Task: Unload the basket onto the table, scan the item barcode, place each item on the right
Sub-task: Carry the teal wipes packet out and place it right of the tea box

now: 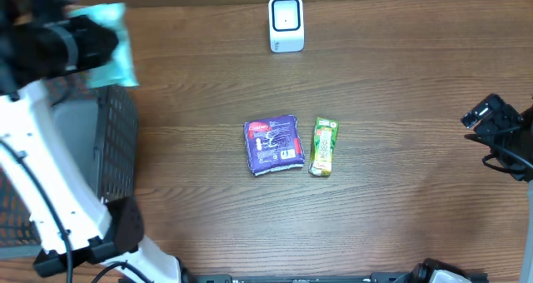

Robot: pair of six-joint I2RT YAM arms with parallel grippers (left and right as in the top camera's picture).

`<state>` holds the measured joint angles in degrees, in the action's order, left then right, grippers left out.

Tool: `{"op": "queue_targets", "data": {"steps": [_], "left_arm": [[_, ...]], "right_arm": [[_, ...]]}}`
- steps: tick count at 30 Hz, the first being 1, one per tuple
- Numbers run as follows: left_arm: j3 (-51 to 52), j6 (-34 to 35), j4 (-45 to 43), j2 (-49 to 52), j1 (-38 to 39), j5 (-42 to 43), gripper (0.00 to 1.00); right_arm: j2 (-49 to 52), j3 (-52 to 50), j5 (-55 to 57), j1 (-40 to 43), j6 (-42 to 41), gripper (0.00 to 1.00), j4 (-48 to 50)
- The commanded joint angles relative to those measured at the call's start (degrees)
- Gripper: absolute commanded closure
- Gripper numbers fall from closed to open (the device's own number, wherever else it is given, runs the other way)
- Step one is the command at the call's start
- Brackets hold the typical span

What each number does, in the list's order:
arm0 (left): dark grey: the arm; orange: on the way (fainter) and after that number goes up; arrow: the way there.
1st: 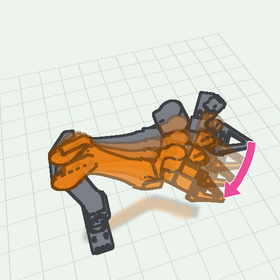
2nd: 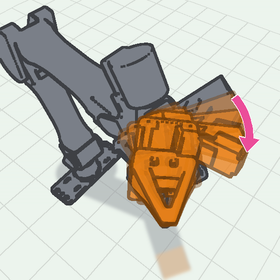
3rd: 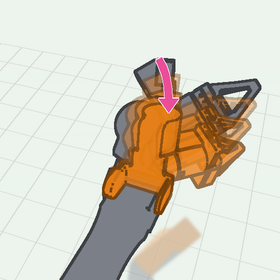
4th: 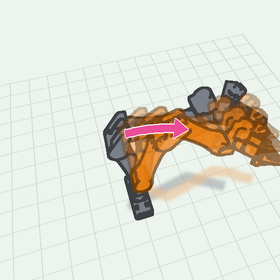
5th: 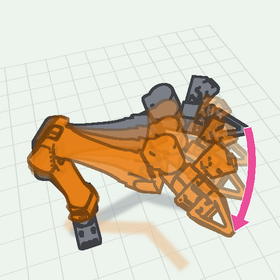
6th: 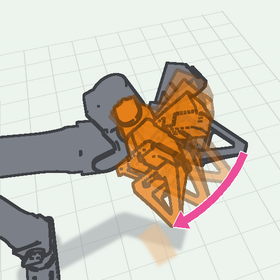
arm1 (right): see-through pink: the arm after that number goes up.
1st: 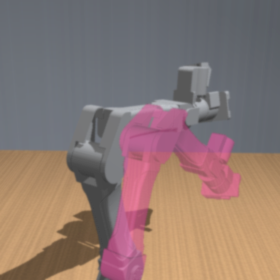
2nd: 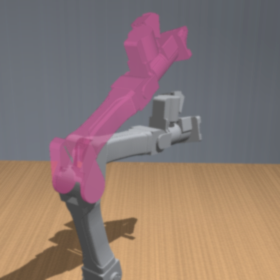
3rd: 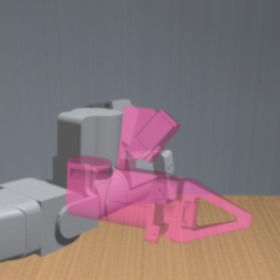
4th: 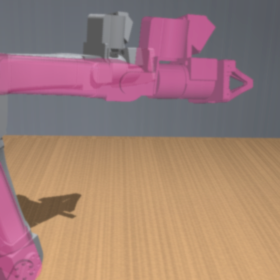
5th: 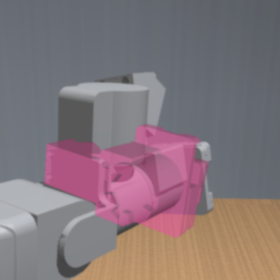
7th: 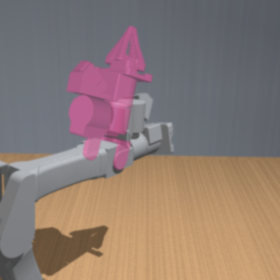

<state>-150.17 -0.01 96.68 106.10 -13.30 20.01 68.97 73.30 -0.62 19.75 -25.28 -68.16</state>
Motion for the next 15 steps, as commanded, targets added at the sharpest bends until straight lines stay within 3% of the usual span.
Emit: {"op": "queue_targets", "data": {"steps": [1, 5, 11, 15], "left_arm": [[-0.85, 0.55, -0.02, -0.72, 9.31, -1.44, 0.83], [-0.81, 5.4, 0.11, 1.51, 20.06, -8.26, 0.82], [-0.72, 9.2, -0.7, 7.89, 32.83, -9.03, 0.8], [-0.72, 14.08, -2.93, 14.03, 38.53, -8.46, 0.84]], "right_arm": [[-0.04, 0.92, 0.37, 0.15, -0.24, 0.0, 0.37], [-0.04, 0.92, 0.37, 0.15, -0.24, 0.0, 0.37], [-0.04, 0.92, 0.37, 0.15, -0.24, 0.0, 0.37], [-0.04, 0.92, 0.37, 0.15, -0.24, 0.0, 0.37]]}}
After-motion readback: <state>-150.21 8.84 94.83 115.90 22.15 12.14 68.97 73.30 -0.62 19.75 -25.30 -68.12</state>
